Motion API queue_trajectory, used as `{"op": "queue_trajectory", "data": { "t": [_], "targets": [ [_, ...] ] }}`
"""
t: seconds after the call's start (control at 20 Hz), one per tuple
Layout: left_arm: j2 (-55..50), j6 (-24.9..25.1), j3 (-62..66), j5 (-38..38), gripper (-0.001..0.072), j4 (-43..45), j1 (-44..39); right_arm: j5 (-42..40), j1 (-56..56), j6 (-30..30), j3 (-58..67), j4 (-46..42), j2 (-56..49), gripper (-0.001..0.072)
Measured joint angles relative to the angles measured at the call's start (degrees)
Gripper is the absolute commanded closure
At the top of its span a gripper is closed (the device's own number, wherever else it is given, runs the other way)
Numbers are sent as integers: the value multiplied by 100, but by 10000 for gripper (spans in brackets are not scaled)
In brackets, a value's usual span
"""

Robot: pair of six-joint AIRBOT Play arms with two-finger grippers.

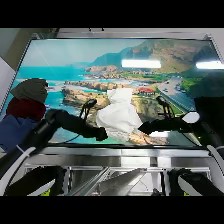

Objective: Fold the shirts.

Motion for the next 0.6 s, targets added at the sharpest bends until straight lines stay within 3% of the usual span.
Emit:
{"op": "queue_trajectory", "data": {
  "t": [0.2, 0.25, 0.3, 0.4, 0.45, 0.5, 0.6],
  "targets": [
    [-81, -243, -590, -1412, 282, -157, -717, -136, 284, -450, 109, 688, -820, 98],
    [-223, -254, -595, -1661, 205, -168, -841, -164, 315, -527, 179, 820, -949, 243],
    [-417, -278, -544, -1864, 11, -181, -949, -170, 334, -568, 251, 911, -1040, 287],
    [-828, -302, -352, -1993, 11, -199, -1075, -192, 361, -643, 409, 1045, -1158, 312],
    [-1036, -319, -232, -1956, 11, -199, -1115, -195, 367, -669, 476, 1078, -1193, 418],
    [-1215, -328, -118, -1899, 10, -199, -1139, -197, 374, -675, 538, 1119, -1220, 470],
    [-1615, -339, 168, -1827, 11, -201, -1176, -232, 380, -715, 629, 1161, -1252, 486]
  ]
}}
